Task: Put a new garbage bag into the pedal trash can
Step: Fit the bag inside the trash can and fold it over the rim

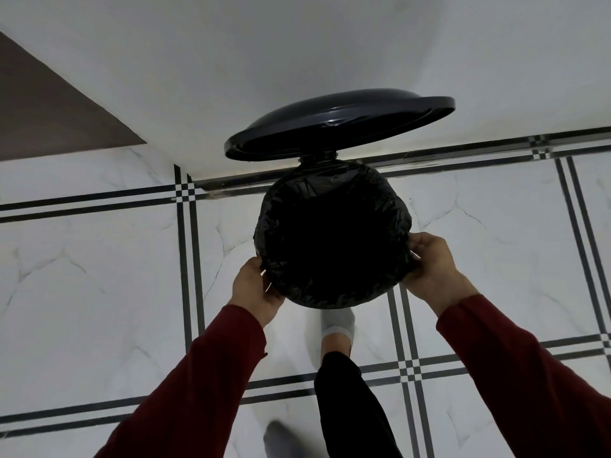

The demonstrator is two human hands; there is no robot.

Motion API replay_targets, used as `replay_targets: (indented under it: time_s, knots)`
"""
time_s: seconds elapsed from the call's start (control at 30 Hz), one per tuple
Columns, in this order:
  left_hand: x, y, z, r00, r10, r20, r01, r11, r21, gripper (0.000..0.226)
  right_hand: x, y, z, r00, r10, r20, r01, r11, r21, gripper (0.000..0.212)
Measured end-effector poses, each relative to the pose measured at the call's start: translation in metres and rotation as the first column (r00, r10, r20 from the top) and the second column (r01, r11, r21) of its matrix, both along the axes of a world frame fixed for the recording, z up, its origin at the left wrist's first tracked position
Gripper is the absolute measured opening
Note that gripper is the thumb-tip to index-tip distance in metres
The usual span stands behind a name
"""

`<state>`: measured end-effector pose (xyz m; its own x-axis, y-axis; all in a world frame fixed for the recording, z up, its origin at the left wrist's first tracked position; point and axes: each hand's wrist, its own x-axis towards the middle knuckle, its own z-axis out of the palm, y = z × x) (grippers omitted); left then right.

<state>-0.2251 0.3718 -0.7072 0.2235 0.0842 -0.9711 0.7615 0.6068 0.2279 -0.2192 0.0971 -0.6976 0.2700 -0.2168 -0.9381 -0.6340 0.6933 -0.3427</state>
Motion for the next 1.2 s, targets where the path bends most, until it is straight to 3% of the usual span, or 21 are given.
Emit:
replay_targets:
  time_s: [0.13,0.27,0.33,0.5,0.63,0.87,0.93,1.03,1.2]
  knots:
    - [0.001,0.001,-0.003,1.0,-0.015,-0.013,0.015,1.0,0.025,0.023,0.004,-0.007,0.001,0.99,0.124,-0.062,-0.122,0.992,0.029,0.018]
    - [0.003,0.0,-0.002,0.988,-0.111,-0.11,0.119,0.99,0.069,0.011,0.003,-0.01,-0.007,0.998,0.054,-0.022,-0.052,0.996,0.076,0.014]
    - [0.002,-0.002,0.003,0.984,-0.123,-0.126,0.126,0.992,0.017,0.021,-0.006,-0.015,-0.015,1.0,0.007,0.009,-0.007,0.996,0.092,0.009]
    - [-0.008,-0.002,0.005,0.999,-0.008,-0.052,0.004,0.997,-0.077,0.043,-0.038,-0.019,-0.025,0.985,-0.166,0.037,0.156,0.969,0.192,0.017]
    - [-0.008,-0.003,0.009,0.999,0.003,-0.045,-0.01,0.989,-0.149,0.048,-0.038,-0.013,-0.018,1.0,-0.018,0.013,0.016,0.987,0.159,0.017]
    - [-0.017,-0.013,0.007,0.972,0.234,0.006,-0.23,0.961,-0.151,0.049,-0.042,0.002,-0.019,0.983,-0.18,0.031,0.173,0.973,0.154,0.032]
    - [-0.024,-0.013,0.006,0.977,0.213,0.002,-0.211,0.97,-0.124,0.049,-0.047,0.005,-0.019,0.971,-0.233,0.055,0.223,0.964,0.147,0.029]
    - [-0.032,-0.016,0.008,0.988,0.134,-0.07,-0.142,0.982,-0.127,0.054,-0.052,0.009,-0.017,0.988,-0.138,0.066,0.132,0.987,0.094,0.017]
    - [-0.031,-0.023,0.01,0.961,0.271,-0.045,-0.275,0.948,-0.162,0.057,-0.039,0.019,-0.011,0.988,-0.131,0.086,0.127,0.991,0.044,0.018]
